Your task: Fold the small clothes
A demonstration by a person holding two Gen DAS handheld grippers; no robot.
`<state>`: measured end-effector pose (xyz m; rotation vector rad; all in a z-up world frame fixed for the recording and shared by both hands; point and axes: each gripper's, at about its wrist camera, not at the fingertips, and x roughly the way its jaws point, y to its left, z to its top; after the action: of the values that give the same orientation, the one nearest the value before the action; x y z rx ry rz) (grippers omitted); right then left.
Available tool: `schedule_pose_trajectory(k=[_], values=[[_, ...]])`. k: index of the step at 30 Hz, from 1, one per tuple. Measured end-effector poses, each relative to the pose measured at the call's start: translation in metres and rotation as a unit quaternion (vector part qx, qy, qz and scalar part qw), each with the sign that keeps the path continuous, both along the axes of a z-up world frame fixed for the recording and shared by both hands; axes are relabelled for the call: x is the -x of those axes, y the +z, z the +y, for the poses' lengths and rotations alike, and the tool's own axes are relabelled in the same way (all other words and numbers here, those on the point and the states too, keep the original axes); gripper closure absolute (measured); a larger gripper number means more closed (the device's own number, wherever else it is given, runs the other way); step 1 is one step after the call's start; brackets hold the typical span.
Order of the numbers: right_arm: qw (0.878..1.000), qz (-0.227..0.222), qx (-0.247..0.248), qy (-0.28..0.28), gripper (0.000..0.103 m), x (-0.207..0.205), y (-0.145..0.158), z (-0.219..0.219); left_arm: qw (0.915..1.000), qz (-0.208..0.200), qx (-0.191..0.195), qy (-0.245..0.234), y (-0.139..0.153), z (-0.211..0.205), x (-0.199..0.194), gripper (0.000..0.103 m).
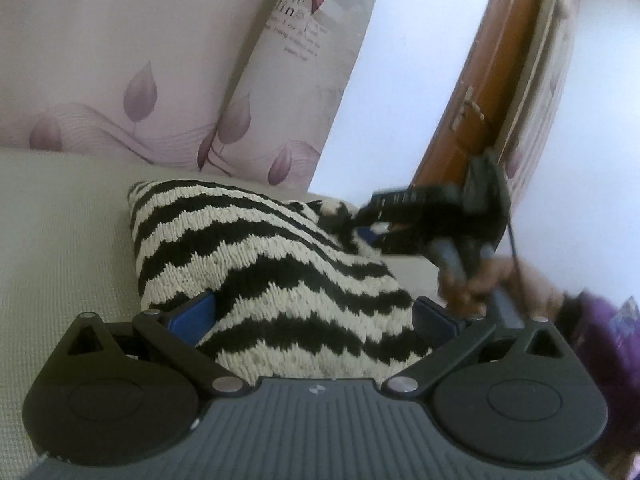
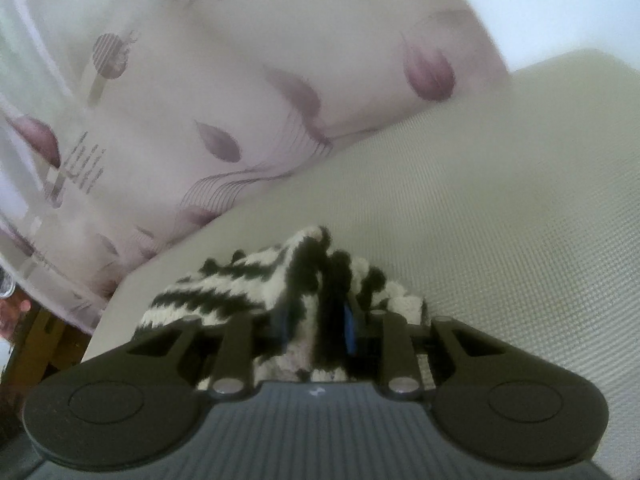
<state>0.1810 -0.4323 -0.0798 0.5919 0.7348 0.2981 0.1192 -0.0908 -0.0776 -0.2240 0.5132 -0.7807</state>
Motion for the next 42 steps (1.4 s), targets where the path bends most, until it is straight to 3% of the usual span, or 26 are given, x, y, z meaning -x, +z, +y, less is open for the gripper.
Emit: schedule_pose_trajectory(k=[2,3,4,5,6,8,11,12,13,15,17,19,20,22,26,29,31,32,33,34,35,36,39,42], values=[[1.000,-0.020,0.021,-0.005,0.067,-0.003,0.015,0.002,1.0000,-0.006,-0.003,-0.001,-0.001,0.000,0.001,0.001],[0.999,-0.032,0.039,-0.007,0.052,-0.004,0.023,0.005,1.0000,-0.005,0.001,0.000,-0.002,0.002,0.001,0.001],[0.998,-0.040,0.051,-0.008,0.028,-0.007,0.030,0.008,1.0000,-0.003,0.007,0.001,-0.003,0.003,0.001,0.001],[0.998,-0.045,0.052,-0.008,0.018,-0.013,0.035,0.011,0.9999,-0.001,0.013,0.001,-0.003,0.004,0.000,0.001],[0.997,-0.048,0.052,-0.003,0.011,-0.019,0.038,0.015,0.9998,0.001,0.018,0.002,-0.004,0.005,0.000,0.001],[0.996,-0.037,0.079,0.007,0.012,-0.035,0.038,0.029,0.9996,0.003,0.027,0.003,-0.006,0.006,-0.001,0.001],[0.990,-0.044,0.125,0.053,0.017,-0.053,0.033,0.061,0.9996,0.001,0.029,0.002,-0.008,0.009,0.001,0.001],[0.985,-0.043,0.148,0.080,0.030,-0.057,0.029,0.075,0.9996,-0.002,0.028,0.002,-0.009,0.009,0.001,0.000],[0.977,-0.037,0.181,0.106,0.037,-0.060,0.022,0.089,0.9996,-0.003,0.027,0.004,-0.008,0.009,0.002,0.000],[0.963,-0.014,0.237,0.124,0.037,-0.068,0.004,0.104,0.9996,-0.004,0.026,0.005,-0.007,0.008,0.002,0.000],[0.980,-0.017,0.182,0.082,0.038,-0.067,0.011,0.083,0.9995,0.001,0.030,0.008,-0.004,0.010,0.002,0.000],[0.993,-0.073,0.085,0.022,0.037,-0.038,0.031,0.047,0.9987,0.011,0.049,0.014,0.001,0.017,0.004,0.000],[0.995,-0.089,0.042,0.002,0.037,-0.020,0.039,0.030,0.9979,0.015,0.061,0.017,0.004,0.021,0.004,0.000],[0.996,-0.089,0.005,-0.006,0.035,0.017,0.048,0.009,0.9953,0.023,0.090,0.029,0.008,0.031,0.005,0.000],[0.994,-0.096,0.046,0.023,0.035,0.102,0.048,0.013,0.9934,0.021,0.097,0.057,0.012,0.036,0.002,0.001],[0.994,-0.082,0.059,0.053,0.035,0.138,0.037,0.034,0.9936,0.024,0.089,0.066,0.011,0.032,0.002,0.001],[0.991,-0.073,0.093,0.067,0.036,0.147,0.026,0.049,0.9947,0.021,0.072,0.071,0.010,0.027,0.003,0.001],[0.990,-0.070,0.102,0.073,0.039,0.149,0.020,0.054,0.9950,0.023,0.066,0.071,0.007,0.025,0.003,0.001],[0.990,-0.063,0.104,0.075,0.061,0.148,0.015,0.058,0.9953,0.025,0.060,0.072,0.006,0.023,0.004,0.001],[0.990,-0.050,0.109,0.074,0.072,0.145,0.011,0.058,0.9954,0.023,0.052,0.077,0.005,0.022,0.006,0.001],[0.990,-0.049,0.113,0.069,0.075,0.144,0.010,0.061,0.9953,0.021,0.046,0.082,0.005,0.022,0.008,0.001],[0.990,-0.060,0.114,0.064,0.083,0.148,0.014,0.060,0.9953,0.021,0.046,0.083,0.006,0.023,0.009,0.001],[0.985,-0.100,0.133,0.041,0.084,0.165,0.035,0.050,0.9945,0.010,0.047,0.093,0.015,0.029,0.013,0.001],[0.987,-0.078,0.139,0.033,0.085,0.166,0.028,0.039,0.9924,-0.011,0.052,0.111,0.027,0.033,0.017,0.001]])
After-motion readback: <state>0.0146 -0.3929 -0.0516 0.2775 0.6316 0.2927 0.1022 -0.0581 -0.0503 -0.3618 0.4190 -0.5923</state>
